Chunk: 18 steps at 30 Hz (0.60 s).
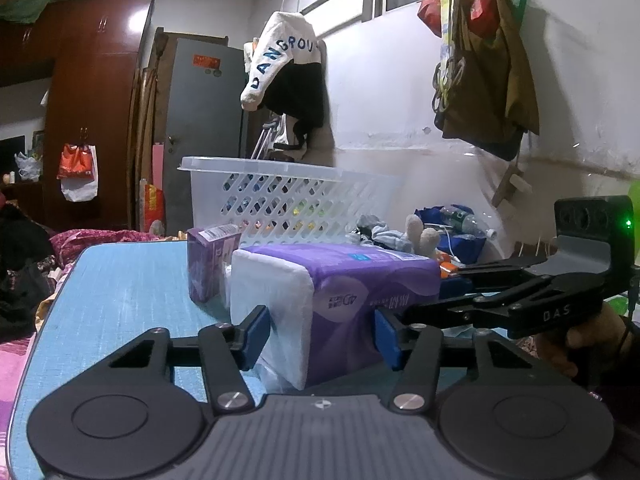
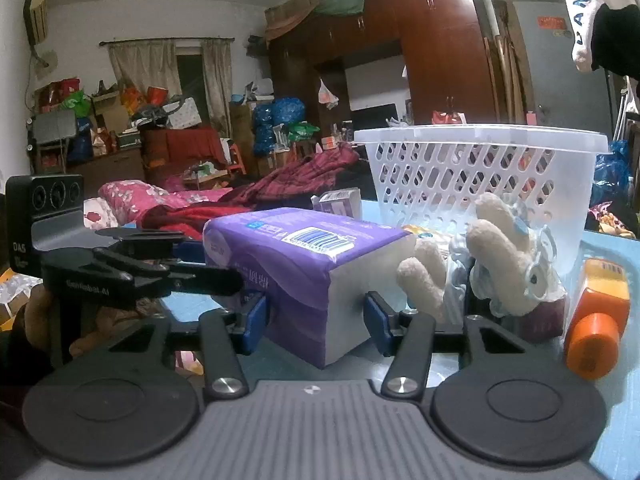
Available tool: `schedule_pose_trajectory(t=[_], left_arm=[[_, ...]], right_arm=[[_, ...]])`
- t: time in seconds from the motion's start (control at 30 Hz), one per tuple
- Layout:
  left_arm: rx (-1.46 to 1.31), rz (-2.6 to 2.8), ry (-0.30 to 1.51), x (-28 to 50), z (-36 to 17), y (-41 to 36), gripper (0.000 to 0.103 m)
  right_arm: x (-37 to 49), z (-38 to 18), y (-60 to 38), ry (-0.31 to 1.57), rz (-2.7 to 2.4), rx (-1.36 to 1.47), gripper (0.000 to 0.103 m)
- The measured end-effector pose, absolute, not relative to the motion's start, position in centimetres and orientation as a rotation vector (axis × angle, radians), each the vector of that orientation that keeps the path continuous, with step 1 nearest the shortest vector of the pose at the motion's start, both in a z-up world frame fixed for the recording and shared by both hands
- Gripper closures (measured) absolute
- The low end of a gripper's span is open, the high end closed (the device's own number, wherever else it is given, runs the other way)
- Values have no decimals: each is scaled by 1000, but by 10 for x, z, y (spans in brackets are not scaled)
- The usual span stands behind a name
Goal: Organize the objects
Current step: 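Grasp the purple tissue pack with both grippers and lift it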
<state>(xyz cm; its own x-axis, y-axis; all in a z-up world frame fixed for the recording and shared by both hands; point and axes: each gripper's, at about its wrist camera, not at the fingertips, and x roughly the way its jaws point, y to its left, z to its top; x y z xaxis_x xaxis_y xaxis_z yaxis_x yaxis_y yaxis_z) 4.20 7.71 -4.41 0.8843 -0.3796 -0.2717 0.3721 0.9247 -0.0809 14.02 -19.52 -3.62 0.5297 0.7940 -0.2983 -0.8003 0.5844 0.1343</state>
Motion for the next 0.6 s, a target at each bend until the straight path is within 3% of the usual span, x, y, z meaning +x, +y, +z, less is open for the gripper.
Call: schedule_pose_trajectory(t=[0.27, 0.6], left_arm=[[-8, -427, 190, 21, -9, 72, 53], [70, -440, 65, 88, 114, 37, 53]], right_arm=[[121, -10, -211, 236, 925, -33, 54], [157, 115, -231, 86, 840, -117, 55]])
